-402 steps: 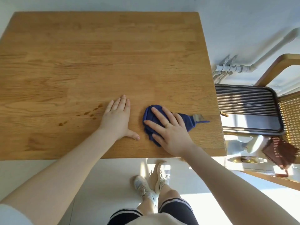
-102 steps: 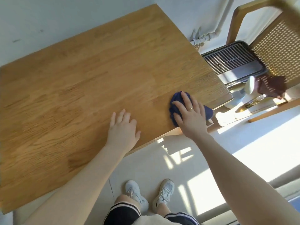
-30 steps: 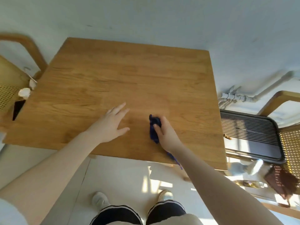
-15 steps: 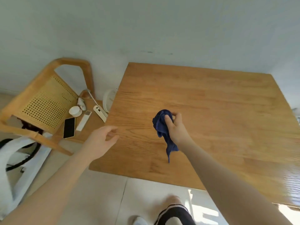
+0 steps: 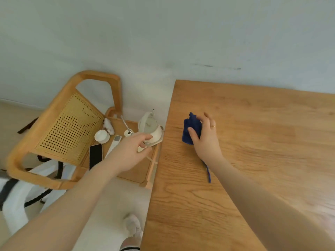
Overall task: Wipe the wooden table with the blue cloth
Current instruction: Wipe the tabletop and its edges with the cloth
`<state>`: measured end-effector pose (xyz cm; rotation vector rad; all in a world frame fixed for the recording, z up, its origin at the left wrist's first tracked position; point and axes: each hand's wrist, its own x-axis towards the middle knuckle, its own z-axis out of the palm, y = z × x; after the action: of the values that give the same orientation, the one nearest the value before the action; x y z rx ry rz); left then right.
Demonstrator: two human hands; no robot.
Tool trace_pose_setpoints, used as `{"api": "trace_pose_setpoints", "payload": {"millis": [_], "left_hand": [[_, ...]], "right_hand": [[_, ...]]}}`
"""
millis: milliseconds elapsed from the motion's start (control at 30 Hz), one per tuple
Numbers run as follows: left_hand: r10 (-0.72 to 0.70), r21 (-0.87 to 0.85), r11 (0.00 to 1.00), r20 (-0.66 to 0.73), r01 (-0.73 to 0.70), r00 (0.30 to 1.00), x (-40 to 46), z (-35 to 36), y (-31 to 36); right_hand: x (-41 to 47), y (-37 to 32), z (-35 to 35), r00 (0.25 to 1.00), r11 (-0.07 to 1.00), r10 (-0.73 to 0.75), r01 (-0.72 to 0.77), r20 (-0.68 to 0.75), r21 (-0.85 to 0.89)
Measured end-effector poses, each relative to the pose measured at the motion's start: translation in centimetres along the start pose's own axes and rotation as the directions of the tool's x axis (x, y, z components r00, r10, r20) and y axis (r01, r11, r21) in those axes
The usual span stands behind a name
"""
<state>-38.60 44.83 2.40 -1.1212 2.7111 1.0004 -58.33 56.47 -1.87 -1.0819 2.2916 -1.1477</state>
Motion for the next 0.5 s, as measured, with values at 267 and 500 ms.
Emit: {"api": "trace_pose_setpoints", "payload": {"millis": [267,500], "left_hand": [[0.152,-0.018,0.988,0.114,-0.151,0.982,14.0,-4.8,-4.9],[0.206,0.059,0.977,0.025,-0.207,0.978,24.8,-7.7,-9.6]], "right_hand": [[10.2,-2.9,7.7,0.954,0.856,-0.261,0.159,-0.147,-0.491],[22.6,-2.8,11.7,0.937,0.491,-0.104,0.339,0.333,-0.802]]}}
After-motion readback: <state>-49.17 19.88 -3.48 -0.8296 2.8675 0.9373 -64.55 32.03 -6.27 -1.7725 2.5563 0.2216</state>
